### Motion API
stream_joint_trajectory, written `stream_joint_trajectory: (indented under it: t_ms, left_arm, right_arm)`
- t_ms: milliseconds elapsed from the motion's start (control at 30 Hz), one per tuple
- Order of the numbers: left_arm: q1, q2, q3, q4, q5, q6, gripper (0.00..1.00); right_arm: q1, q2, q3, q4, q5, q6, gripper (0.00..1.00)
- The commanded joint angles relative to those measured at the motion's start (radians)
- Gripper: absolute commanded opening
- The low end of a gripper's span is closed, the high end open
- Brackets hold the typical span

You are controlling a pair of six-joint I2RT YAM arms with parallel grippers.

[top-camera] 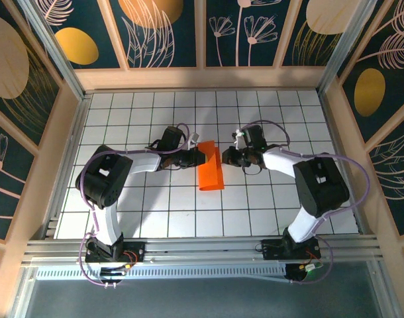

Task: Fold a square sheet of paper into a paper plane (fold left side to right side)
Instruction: First fold in half a square sheet of paper at the center of the table.

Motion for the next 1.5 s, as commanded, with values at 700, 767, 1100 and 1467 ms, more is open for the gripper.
stream_joint_trajectory:
  t_ms: [700, 767, 1100, 1467]
  left_arm:
    - [-0.016, 0.019, 0.026, -0.014, -0.001, 0.017, 0.03]
    - [-0.018, 0.019, 0.028, -0.014, -0.003, 0.015, 0.03]
    - [-0.02, -0.101, -0.002, -0.041, -0.107, 0.009, 0.31]
    - [-0.023, -0.199, -0.087, -0.163, -0.275, 0.027, 0.48]
  right_arm:
    - [0.039, 0.098, -0.005, 0.222, -0.289, 0.094, 0.4]
    - [0.041, 0.102, -0.003, 0.216, -0.284, 0.095, 0.35]
    - [0.04, 0.128, 0.026, 0.115, -0.18, 0.068, 0.06]
    - [0.041, 0.146, 0.048, 0.057, -0.125, 0.044, 0.05]
